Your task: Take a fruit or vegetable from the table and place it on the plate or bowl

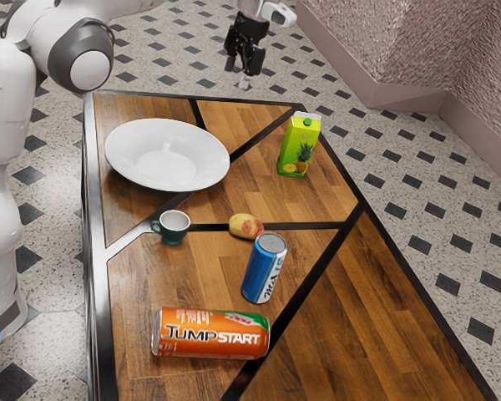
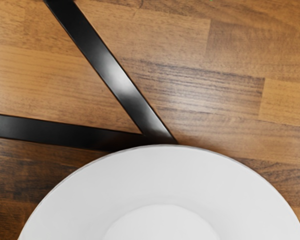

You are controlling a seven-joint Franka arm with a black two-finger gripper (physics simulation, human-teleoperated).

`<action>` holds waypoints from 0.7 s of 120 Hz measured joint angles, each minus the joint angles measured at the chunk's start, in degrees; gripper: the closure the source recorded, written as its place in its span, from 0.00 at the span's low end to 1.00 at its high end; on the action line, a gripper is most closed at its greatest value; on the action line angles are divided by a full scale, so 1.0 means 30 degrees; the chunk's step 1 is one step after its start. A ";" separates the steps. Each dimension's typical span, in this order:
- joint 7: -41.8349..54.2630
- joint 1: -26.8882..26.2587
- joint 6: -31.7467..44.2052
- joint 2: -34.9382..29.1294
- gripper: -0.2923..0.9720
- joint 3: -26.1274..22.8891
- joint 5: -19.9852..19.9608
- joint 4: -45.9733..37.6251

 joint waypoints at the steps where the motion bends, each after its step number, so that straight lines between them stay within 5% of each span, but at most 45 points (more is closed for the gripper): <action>1: 0.0023 0.0001 0.0012 0.0000 0.23 0.0000 -0.0001 0.0000; 24: 0.0497 0.0086 0.0152 -0.0141 0.23 0.0015 -0.0102 0.0109; 48: 0.4133 0.0330 0.0176 -0.4717 0.23 -0.0346 -0.0393 0.4155; 65: 0.6933 0.0991 -0.0515 -0.2703 0.23 -0.0982 -0.0639 0.3467; 84: 0.9006 -0.2252 -0.0120 0.0954 0.23 -0.2299 0.0800 0.3094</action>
